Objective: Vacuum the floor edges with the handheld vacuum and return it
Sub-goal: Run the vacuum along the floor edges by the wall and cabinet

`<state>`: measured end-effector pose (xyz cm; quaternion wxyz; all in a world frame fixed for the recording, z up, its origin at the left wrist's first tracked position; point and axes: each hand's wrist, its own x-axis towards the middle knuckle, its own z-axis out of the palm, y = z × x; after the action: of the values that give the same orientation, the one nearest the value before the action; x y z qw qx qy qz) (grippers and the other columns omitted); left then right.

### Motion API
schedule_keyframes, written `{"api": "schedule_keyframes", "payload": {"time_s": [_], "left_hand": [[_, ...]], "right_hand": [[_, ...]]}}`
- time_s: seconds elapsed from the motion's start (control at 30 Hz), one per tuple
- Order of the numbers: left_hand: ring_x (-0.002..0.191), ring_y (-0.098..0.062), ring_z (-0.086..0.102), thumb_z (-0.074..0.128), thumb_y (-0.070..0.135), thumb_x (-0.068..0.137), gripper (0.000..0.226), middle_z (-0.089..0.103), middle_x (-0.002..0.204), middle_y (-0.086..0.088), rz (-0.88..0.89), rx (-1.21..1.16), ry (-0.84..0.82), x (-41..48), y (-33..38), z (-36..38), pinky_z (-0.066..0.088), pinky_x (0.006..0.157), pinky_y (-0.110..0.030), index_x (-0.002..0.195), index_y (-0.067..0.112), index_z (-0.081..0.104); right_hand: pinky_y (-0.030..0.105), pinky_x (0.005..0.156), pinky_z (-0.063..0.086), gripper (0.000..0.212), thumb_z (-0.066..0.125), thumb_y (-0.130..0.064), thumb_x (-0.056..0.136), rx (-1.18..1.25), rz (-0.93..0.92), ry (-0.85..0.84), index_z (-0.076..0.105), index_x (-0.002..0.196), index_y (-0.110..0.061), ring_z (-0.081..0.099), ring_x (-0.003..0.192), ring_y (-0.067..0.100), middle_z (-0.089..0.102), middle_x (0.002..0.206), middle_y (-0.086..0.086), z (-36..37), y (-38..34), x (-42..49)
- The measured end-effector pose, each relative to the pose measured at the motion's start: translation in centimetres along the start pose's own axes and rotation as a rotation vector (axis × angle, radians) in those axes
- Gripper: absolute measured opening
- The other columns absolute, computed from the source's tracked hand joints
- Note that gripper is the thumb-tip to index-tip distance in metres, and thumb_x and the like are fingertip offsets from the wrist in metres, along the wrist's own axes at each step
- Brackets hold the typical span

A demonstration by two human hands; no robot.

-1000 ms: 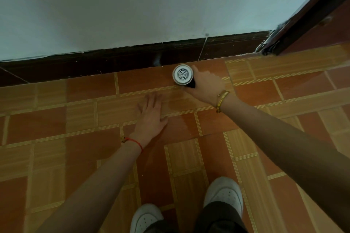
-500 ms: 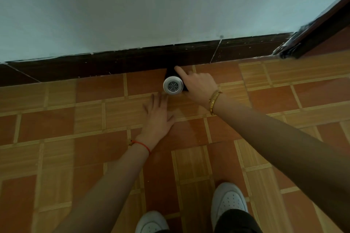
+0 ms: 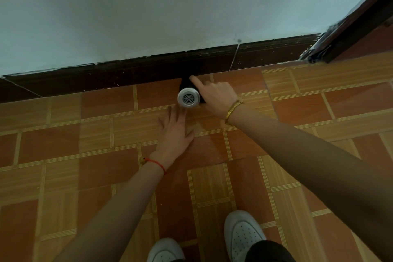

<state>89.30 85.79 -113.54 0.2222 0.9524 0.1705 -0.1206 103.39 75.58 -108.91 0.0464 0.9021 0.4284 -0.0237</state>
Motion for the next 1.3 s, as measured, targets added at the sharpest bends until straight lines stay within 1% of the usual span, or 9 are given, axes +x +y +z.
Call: {"api": "schedule_keyframes", "payload": {"time_s": [0.13,0.33,0.43,0.53,0.8,0.9,1.03,1.17,1.3], "left_hand": [[0.153,-0.033,0.001,0.061,0.037,0.094,0.084,0.009,0.165,-0.011,-0.015,0.014,0.009,-0.1,-0.5,0.0,0.006,0.119,-0.064,0.158,0.018,0.01],[0.153,-0.033,0.002,0.062,0.038,0.093,0.082,0.01,0.165,-0.009,-0.045,-0.001,0.014,-0.3,-1.3,0.3,0.009,0.118,-0.064,0.157,0.019,0.014],[0.152,-0.033,0.004,0.061,0.038,0.092,0.08,0.01,0.165,-0.009,-0.049,0.04,0.012,-0.2,-1.1,0.5,0.01,0.117,-0.063,0.156,0.018,0.018],[0.153,-0.033,0.004,0.062,0.039,0.092,0.079,0.01,0.165,-0.009,-0.041,0.059,0.012,0.0,-0.7,0.6,0.01,0.118,-0.063,0.155,0.017,0.02],[0.153,-0.031,0.003,0.062,0.035,0.092,0.078,0.009,0.166,-0.008,0.02,0.055,-0.002,0.7,1.5,0.8,0.007,0.119,-0.062,0.155,0.017,0.02],[0.153,-0.03,0.001,0.062,0.035,0.092,0.079,0.007,0.166,-0.007,0.048,0.054,-0.02,1.2,2.8,1.2,0.005,0.119,-0.061,0.156,0.017,0.018],[0.153,-0.029,0.0,0.061,0.034,0.093,0.079,0.007,0.166,-0.007,0.085,0.038,-0.032,1.8,4.7,2.0,0.005,0.119,-0.061,0.156,0.017,0.018],[0.153,-0.028,0.0,0.061,0.034,0.093,0.081,0.007,0.166,-0.007,0.135,0.038,-0.042,2.4,6.3,2.8,0.003,0.119,-0.061,0.157,0.018,0.015],[0.153,-0.028,0.0,0.06,0.035,0.093,0.079,0.009,0.166,-0.006,0.162,0.045,-0.048,2.9,7.4,3.4,0.004,0.119,-0.06,0.157,0.019,0.017]], "right_hand": [[0.034,0.051,0.036,0.067,0.053,-0.023,0.097,-0.026,-0.034,0.006,0.015,0.153,-0.018,0.065,0.071,0.028,0.065,0.1,0.009,0.0,-1.8,1.4],[0.03,0.047,0.035,0.073,0.057,-0.03,0.094,0.01,0.017,-0.005,0.014,0.153,-0.021,0.055,0.059,0.024,0.064,0.095,0.01,1.0,-0.2,0.4],[0.031,0.05,0.041,0.079,0.063,-0.035,0.09,0.077,0.088,-0.001,0.016,0.152,-0.022,0.062,0.066,0.029,0.065,0.095,0.011,1.6,1.5,-0.8],[0.031,0.052,0.039,0.082,0.067,-0.033,0.086,0.135,0.184,0.014,0.019,0.152,-0.022,0.065,0.07,0.032,0.065,0.096,0.013,2.1,2.9,-1.9],[0.029,0.049,0.034,0.077,0.066,-0.034,0.087,0.211,0.373,0.052,0.024,0.15,-0.019,0.056,0.061,0.027,0.066,0.089,0.014,2.3,6.4,-3.9],[0.03,0.051,0.037,0.075,0.066,-0.031,0.087,0.262,0.467,0.062,0.025,0.148,-0.019,0.061,0.067,0.029,0.067,0.092,0.014,2.4,8.1,-4.7],[0.032,0.053,0.041,0.073,0.066,-0.026,0.087,0.386,0.622,0.102,0.025,0.148,-0.018,0.059,0.068,0.028,0.067,0.093,0.015,3.0,10.5,-5.6],[0.038,0.062,0.052,0.067,0.064,-0.025,0.088,0.497,0.739,0.164,0.03,0.144,-0.017,0.067,0.084,0.036,0.068,0.101,0.016,3.3,12.5,-6.0],[0.033,0.06,0.045,0.061,0.065,-0.024,0.087,0.596,0.795,0.261,0.036,0.14,-0.016,0.067,0.088,0.035,0.069,0.102,0.014,3.7,13.9,-6.5]]}}
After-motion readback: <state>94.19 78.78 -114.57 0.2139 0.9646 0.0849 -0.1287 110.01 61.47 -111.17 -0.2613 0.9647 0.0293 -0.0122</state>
